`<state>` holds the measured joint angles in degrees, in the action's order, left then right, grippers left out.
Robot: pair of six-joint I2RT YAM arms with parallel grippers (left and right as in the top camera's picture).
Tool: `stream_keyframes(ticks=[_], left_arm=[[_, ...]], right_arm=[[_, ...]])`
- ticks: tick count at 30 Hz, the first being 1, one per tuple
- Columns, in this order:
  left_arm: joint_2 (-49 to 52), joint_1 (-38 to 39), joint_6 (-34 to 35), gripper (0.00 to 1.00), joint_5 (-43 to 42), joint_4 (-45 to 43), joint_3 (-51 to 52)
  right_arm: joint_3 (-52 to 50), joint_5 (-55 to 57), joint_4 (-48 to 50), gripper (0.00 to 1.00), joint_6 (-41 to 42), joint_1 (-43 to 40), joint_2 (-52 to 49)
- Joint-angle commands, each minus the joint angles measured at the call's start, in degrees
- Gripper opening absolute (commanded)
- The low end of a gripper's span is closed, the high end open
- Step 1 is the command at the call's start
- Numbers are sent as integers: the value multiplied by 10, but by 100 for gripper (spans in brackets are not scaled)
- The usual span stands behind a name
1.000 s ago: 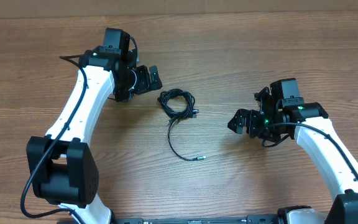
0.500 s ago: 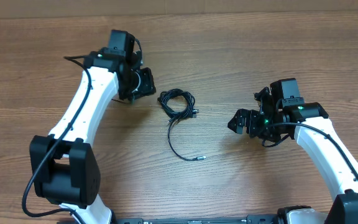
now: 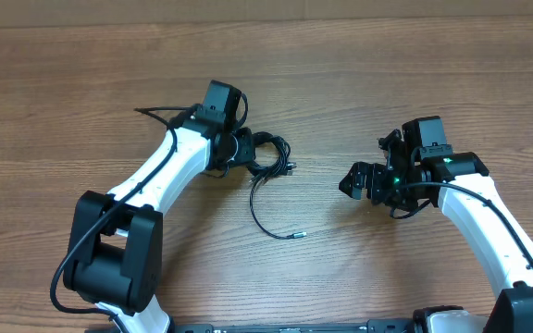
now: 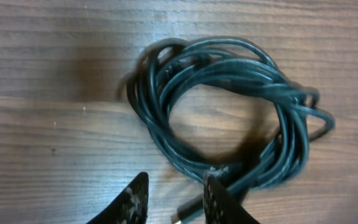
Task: Untangle cables
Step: 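Grasp the coil with the left gripper and lift it upward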
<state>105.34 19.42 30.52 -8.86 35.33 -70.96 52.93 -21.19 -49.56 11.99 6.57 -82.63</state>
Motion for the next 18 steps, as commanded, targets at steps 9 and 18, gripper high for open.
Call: stream_keyframes(ticks=[9,18], left_arm=[[19,10,44,31,34,-121,56],[59,12,43,34,34,-121,56]], right_arm=[[10,-3,2,100,0,2,-1],[10,-3,2,100,0,2,-1]])
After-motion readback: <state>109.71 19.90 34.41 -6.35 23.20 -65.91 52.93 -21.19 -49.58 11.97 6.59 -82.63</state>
